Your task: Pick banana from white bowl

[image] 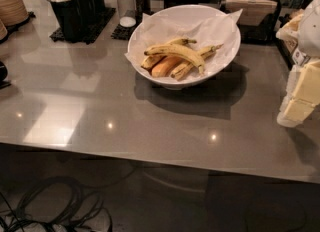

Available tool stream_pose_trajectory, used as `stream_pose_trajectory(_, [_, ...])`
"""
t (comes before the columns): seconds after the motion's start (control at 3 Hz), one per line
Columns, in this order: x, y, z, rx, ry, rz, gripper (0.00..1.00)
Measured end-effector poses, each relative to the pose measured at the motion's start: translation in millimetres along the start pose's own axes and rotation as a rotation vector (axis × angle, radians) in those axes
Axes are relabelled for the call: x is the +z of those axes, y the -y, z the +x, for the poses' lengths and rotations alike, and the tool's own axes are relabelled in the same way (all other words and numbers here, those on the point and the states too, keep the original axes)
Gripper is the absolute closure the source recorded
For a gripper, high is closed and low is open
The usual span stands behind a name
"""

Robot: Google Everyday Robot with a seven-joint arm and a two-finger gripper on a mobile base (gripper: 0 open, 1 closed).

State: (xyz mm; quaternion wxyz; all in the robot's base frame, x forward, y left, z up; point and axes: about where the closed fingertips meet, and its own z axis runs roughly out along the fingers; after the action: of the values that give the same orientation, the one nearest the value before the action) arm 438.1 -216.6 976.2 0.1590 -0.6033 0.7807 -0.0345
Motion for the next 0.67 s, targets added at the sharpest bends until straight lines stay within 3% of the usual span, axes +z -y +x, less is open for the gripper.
stream_pose_trajectory(0.33, [0,0,0,0.000,0.000,0.000,0.00])
stream_pose_trajectory(0.67, [1,14,-14,0.005,0.056,-0.001,0.00])
